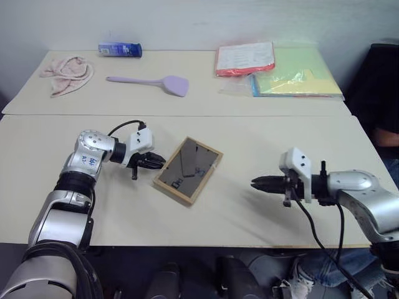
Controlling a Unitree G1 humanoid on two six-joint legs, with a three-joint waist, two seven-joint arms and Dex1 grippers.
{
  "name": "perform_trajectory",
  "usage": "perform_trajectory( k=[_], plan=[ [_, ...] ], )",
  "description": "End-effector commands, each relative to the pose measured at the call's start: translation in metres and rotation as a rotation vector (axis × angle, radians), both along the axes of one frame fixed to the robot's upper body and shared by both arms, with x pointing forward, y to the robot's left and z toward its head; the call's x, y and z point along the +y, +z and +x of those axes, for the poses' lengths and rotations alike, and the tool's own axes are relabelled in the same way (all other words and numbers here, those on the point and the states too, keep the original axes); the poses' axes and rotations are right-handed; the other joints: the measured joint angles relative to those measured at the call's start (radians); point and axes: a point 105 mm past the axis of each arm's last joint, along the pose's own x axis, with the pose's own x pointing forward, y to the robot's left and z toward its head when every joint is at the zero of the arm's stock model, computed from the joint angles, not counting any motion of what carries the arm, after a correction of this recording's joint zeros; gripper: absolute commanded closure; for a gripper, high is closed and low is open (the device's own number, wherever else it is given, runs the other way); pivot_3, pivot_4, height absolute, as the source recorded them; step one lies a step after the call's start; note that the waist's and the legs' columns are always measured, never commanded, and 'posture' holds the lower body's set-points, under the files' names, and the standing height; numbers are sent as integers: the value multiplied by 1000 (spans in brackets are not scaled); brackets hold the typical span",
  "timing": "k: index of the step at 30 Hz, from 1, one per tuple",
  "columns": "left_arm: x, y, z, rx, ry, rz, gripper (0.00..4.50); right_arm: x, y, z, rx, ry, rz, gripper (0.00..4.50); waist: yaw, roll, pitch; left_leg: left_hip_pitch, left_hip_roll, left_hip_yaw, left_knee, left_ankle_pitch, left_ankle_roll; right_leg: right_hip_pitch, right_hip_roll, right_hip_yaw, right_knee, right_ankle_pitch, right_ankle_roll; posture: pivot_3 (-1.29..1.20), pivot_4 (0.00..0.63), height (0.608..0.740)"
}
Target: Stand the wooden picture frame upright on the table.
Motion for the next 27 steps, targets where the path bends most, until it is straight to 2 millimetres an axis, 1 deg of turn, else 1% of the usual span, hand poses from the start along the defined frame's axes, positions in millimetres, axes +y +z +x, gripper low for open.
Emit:
perform_trajectory(
  k=[1,4,7,8,10,13,14,16,18,20,21,25,27],
  plan=[
    [-23,2,-10,42,-87,-48,4475,10,-4,13,-70,3,-53,4500,1,0,0,0,0,0,0,0,0,0,0,0,0,0,0,0,150,740],
    [-34,-3,-24,116,-119,-79,4475,11,-8,25,-95,-41,-68,4500,2,0,0,0,0,0,0,0,0,0,0,0,0,0,0,0,150,740],
    [-48,-12,-48,184,-149,-100,4475,9,-10,36,-136,-72,-109,4500,1,0,0,-1,0,-1,0,0,0,0,0,0,2,0,0,0,150,740],
    [-50,-15,-53,204,-129,-107,4475,6,-12,38,-153,-74,-143,4500,1,0,0,-1,0,-1,0,0,0,0,-1,0,2,0,0,0,150,740],
    [-50,-18,-57,225,-79,-112,4475,4,-15,37,-167,-57,-173,4500,1,0,0,-1,0,-1,0,0,0,0,-1,0,2,0,0,0,150,740],
    [-48,-18,-59,393,68,-223,4475,8,-15,29,-158,-16,-163,4500,2,0,0,0,0,-1,0,0,0,0,0,0,2,0,0,0,150,740],
    [-43,-21,-64,531,141,-266,4304,12,-17,22,-165,29,-182,4500,2,0,0,0,0,-1,0,0,0,0,0,0,2,0,0,0,150,740],
    [-36,-23,-71,689,215,-312,3981,17,-20,13,-172,90,-209,4500,1,0,0,1,0,0,0,0,1,0,0,0,2,0,0,0,150,740],
    [-33,-14,-80,850,243,-374,3419,26,-24,3,-176,158,-233,4500,0,0,0,1,0,0,0,0,1,0,0,0,2,0,0,0,150,740],
    [-34,-7,-86,923,245,-403,2904,31,-27,-1,-183,187,-245,4500,-6,0,0,1,0,-1,0,0,1,0,1,0,5,0,0,0,150,740],
    [-36,-6,-86,952,268,-407,2660,34,-30,-2,-186,200,-254,4500,-11,0,0,1,0,-1,0,0,1,0,1,1,6,0,0,0,150,740],
    [-45,-12,-88,1027,317,-385,1595,42,-39,-5,-192,221,-273,4500,-12,0,-1,1,0,-2,0,1,0,1,1,0,6,0,0,0,150,740],
    [-55,-18,-89,1058,328,-371,991,45,-43,-4,-204,229,-289,4500,-13,-1,-2,2,0,-2,0,1,0,1,1,0,6,0,0,0,150,740]
  ],
)
